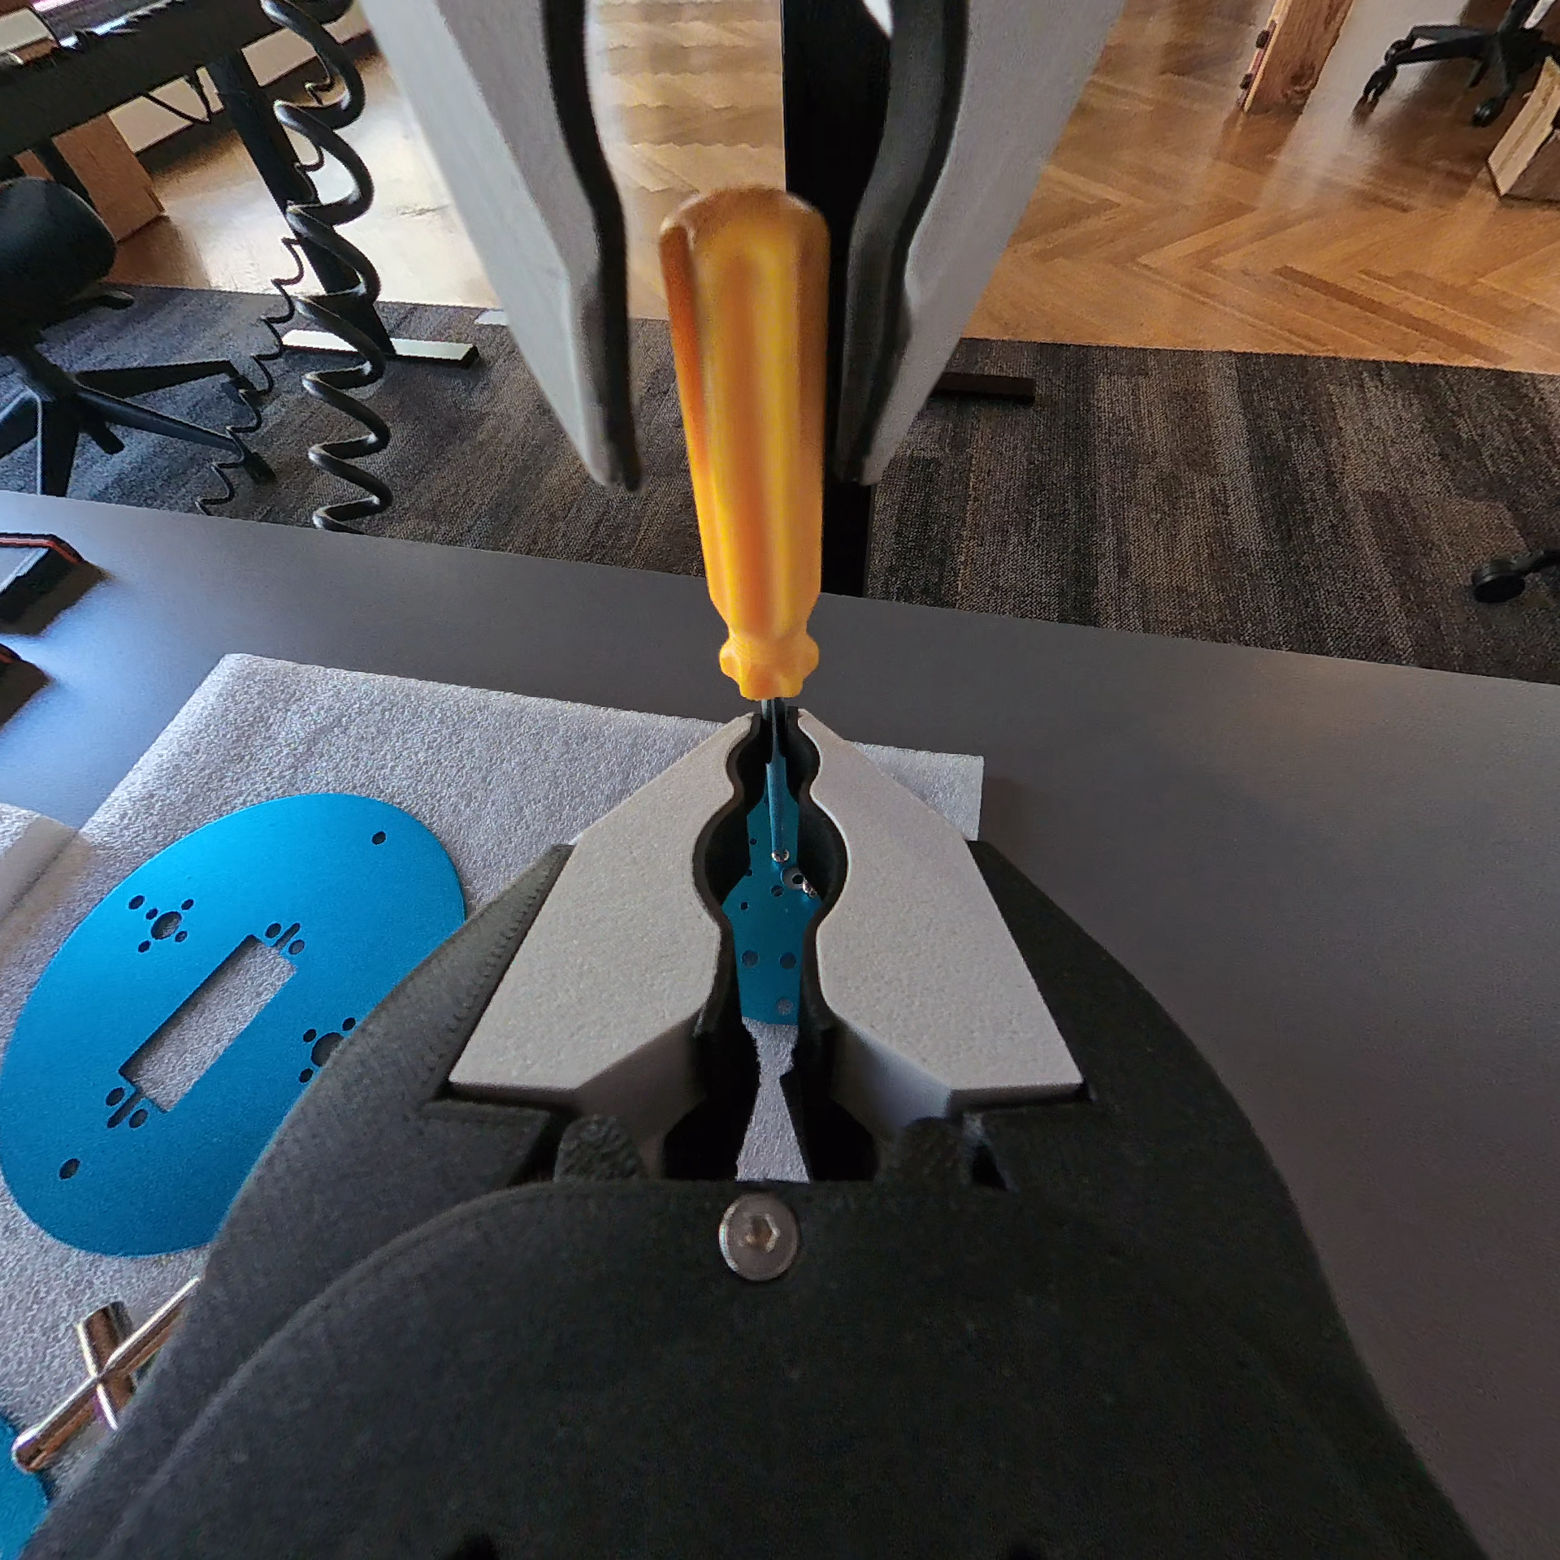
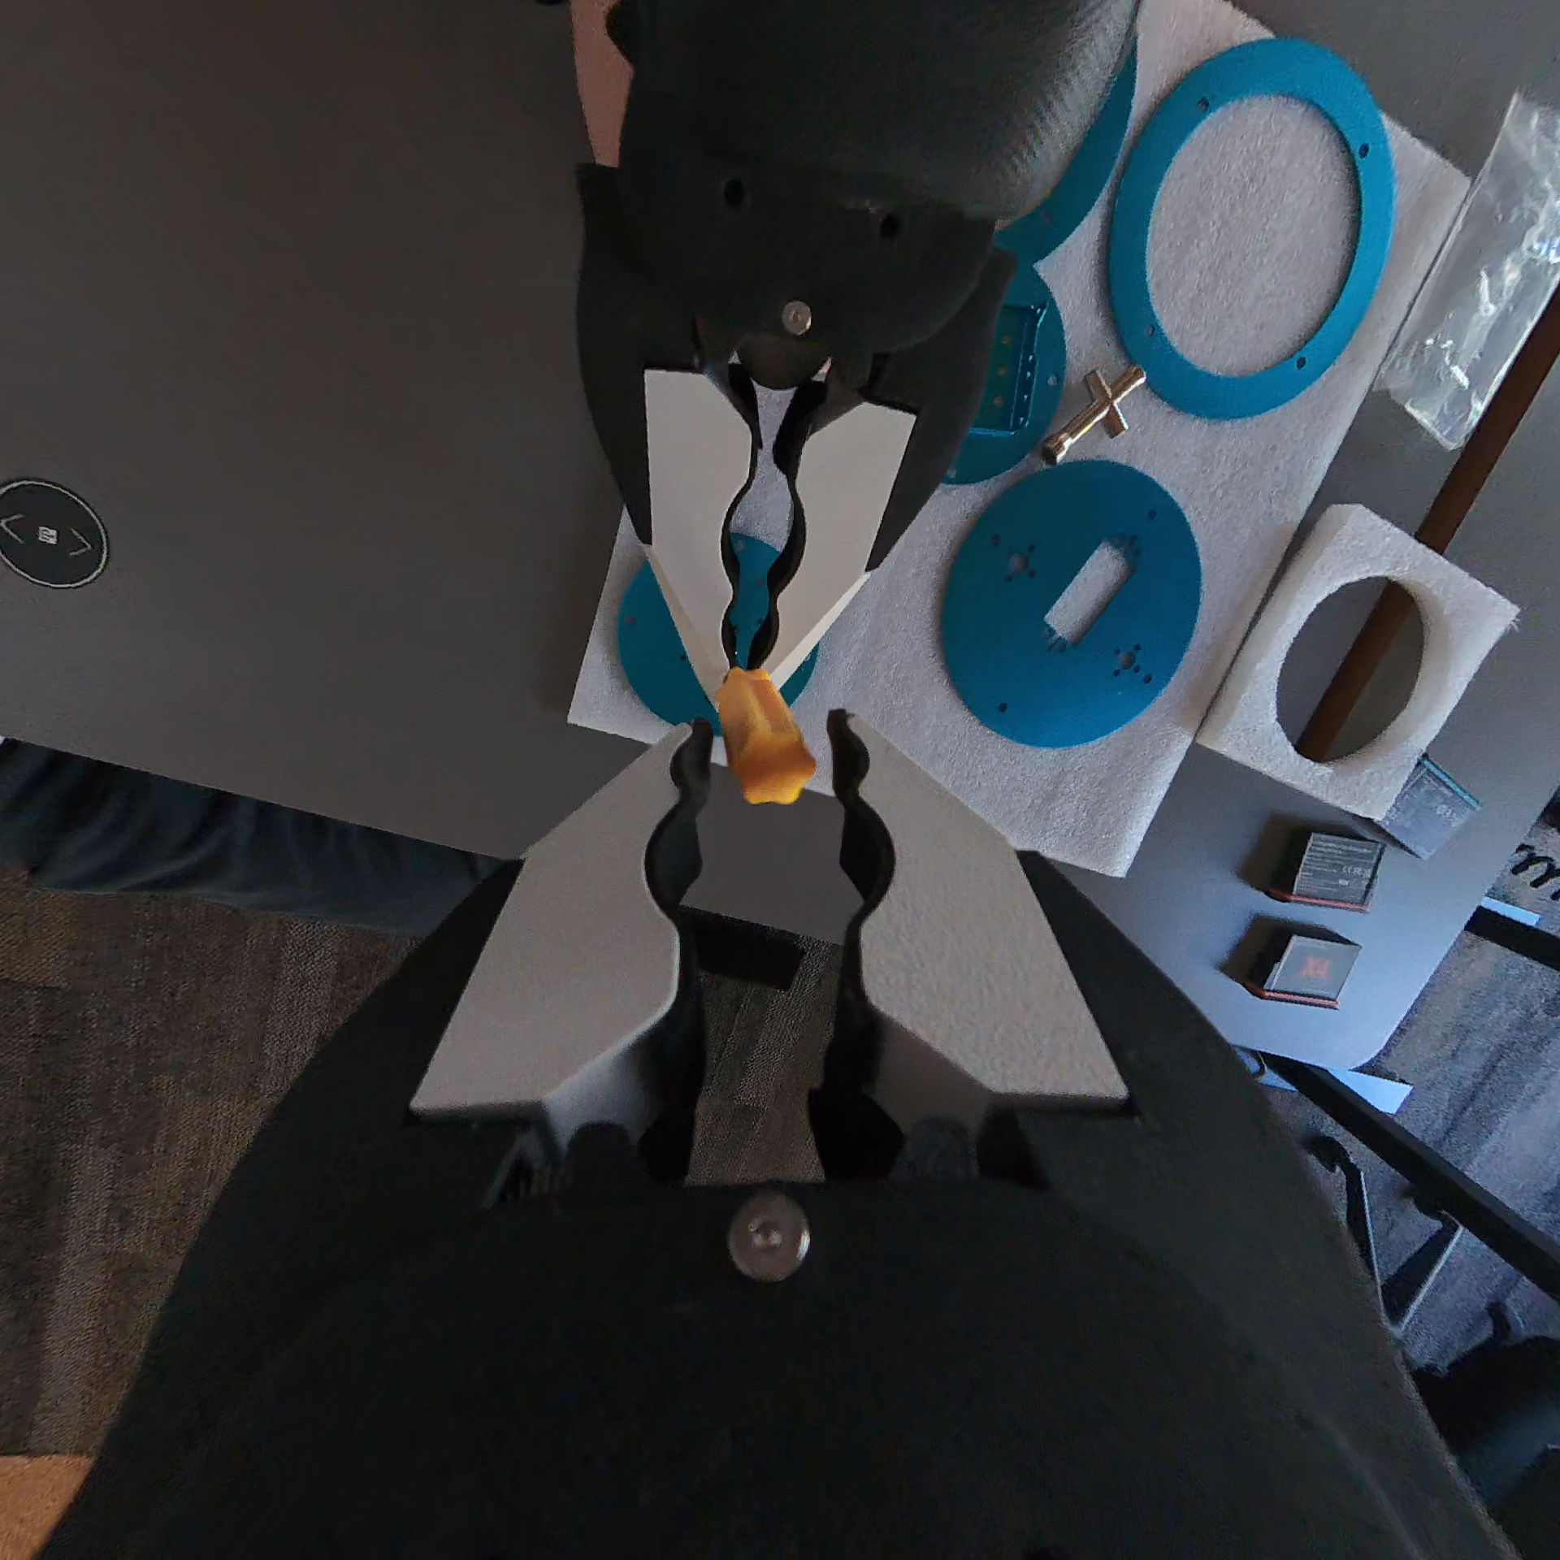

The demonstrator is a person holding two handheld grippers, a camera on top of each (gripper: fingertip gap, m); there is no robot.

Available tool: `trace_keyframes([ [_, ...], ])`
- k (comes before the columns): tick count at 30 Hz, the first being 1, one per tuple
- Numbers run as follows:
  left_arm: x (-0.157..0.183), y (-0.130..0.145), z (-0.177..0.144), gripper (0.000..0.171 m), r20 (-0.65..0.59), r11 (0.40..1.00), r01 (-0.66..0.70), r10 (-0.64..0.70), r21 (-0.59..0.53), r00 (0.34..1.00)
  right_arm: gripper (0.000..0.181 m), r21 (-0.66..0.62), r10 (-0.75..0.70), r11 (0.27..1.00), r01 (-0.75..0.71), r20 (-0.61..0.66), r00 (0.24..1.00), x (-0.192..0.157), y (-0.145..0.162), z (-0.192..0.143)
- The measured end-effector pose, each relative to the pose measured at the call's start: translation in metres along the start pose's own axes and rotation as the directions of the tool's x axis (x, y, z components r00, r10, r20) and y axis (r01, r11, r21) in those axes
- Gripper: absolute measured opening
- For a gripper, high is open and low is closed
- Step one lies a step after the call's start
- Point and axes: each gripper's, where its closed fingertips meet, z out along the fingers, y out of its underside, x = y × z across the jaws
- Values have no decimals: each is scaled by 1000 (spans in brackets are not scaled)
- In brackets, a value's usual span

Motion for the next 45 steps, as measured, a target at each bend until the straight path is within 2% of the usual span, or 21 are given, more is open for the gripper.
trace_keyframes([
  [6, 1, 0, 0, 3, -4, 1000, 0, 0, -2, 1000, 20, -43, -27, 999, 29, 35, 999, -3, -1, -1],
  [14, 1, 0, 2, 3, -9, 1000, 12, -12, 7, 1000, 20, -95, 188, 978, -184, 36, 982, -1, 3, 1],
  [17, 2, 1, 1, 3, -13, 1000, 12, -12, 5, 1000, 19, -100, 204, 974, -201, 24, 979, -3, 3, 0],
  [20, 1, 16, -5, 4, -21, 996, 12, -14, -88, 1000, 19, -92, 163, 983, -160, 28, 986, -3, 0, 1],
  [25, -19, 40, -24, 7, 84, 981, 26, -10, -191, 996, 19, -78, 143, 987, -139, 42, 989, -3, -1, 1],
  [28, -24, 52, -22, 8, 112, 968, 53, -26, -247, 993, 19, -80, 131, 989, -127, 45, 990, -2, -1, 1],
  [30, -28, 59, -18, 18, 138, 957, 78, -40, -280, 990, 19, -85, 126, 989, -122, 46, 991, -3, -1, 1],
  [31, -30, 61, -16, 21, 153, 951, 102, -59, -292, 986, 19, -90, 125, 989, -120, 46, 991, -3, 0, 1],
  [36, -30, 61, -11, 16, 156, 928, 246, -209, -281, 965, 19, -118, 113, 987, -107, 43, 993, -3, 4, 1],
  [40, -22, 61, -12, 15, 100, 876, 403, -390, -267, 915, 20, -126, 117, 986, -111, 39, 992, -2, 8, 1],
  [41, -24, 61, -13, 10, 104, 863, 436, -424, -255, 900, 19, -125, 120, 986, -114, 40, 992, -2, 8, 1],
  [45, -31, 61, -17, 15, 109, 827, 517, -506, -221, 856, 20, -138, 115, 985, -109, 37, 993, -3, 11, 1],
])
